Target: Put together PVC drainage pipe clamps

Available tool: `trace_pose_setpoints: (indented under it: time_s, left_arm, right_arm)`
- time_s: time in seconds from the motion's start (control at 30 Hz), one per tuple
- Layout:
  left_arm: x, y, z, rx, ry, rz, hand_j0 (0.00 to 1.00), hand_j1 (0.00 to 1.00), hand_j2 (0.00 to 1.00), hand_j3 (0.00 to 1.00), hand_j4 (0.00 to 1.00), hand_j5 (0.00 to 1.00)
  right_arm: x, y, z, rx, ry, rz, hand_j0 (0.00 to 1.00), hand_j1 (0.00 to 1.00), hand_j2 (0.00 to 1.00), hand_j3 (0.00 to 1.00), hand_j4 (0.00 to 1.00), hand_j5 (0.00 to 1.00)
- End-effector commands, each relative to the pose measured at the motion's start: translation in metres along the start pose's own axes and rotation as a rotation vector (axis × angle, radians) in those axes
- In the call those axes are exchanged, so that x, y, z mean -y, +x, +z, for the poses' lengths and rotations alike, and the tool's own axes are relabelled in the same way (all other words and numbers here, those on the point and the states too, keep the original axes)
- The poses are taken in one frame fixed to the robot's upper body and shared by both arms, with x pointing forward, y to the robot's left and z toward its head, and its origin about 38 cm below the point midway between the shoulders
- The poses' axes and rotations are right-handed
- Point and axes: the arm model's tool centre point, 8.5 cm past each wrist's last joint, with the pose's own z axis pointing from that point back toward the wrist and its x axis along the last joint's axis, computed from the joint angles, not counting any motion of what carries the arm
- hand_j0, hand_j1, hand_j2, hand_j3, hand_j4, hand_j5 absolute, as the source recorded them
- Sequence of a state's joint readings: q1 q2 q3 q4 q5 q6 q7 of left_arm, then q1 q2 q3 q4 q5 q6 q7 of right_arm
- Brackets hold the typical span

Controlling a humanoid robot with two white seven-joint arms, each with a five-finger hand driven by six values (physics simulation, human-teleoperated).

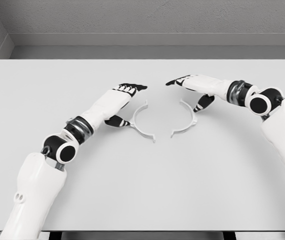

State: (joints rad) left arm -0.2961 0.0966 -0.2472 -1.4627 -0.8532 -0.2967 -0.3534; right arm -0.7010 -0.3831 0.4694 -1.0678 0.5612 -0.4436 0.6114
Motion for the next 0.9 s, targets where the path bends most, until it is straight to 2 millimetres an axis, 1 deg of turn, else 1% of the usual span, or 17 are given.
trace_pose_setpoints:
  time_s: [0.0,0.17,0.23,0.33,0.8,0.87]
  left_arm:
    - [-0.002,-0.003,0.002,-0.004,0.007,0.003,1.00,1.00,1.00,1.00,1.00,1.00]
    - [-0.007,-0.002,0.003,0.001,0.016,0.001,1.00,1.00,1.00,1.00,1.00,1.00]
    - [-0.010,-0.010,0.008,-0.015,0.017,-0.009,1.00,1.00,1.00,1.00,1.00,1.00]
    - [-0.012,-0.016,0.012,-0.024,0.019,-0.014,1.00,1.00,1.00,1.00,1.00,1.00]
    - [-0.014,-0.015,0.011,-0.018,0.021,-0.018,1.00,1.00,1.00,1.00,1.00,1.00]
    - [-0.014,-0.018,0.013,-0.022,0.019,-0.025,1.00,1.00,1.00,1.00,1.00,1.00]
  right_arm:
    - [0.000,0.002,-0.001,0.005,-0.003,-0.005,1.00,1.00,1.00,1.00,1.00,1.00]
    - [0.000,0.002,-0.001,0.008,-0.005,-0.010,1.00,1.00,1.00,1.00,1.00,1.00]
    - [0.000,0.003,-0.001,0.012,-0.007,-0.014,1.00,1.00,1.00,1.00,1.00,1.00]
    - [0.000,0.003,-0.001,0.013,-0.008,-0.016,1.00,1.00,1.00,1.00,1.00,1.00]
    - [0.000,0.007,-0.005,0.020,-0.012,-0.021,1.00,1.00,1.00,1.00,1.00,1.00]
    - [0.000,0.007,-0.005,0.020,-0.012,-0.021,1.00,1.00,1.00,1.00,1.00,1.00]
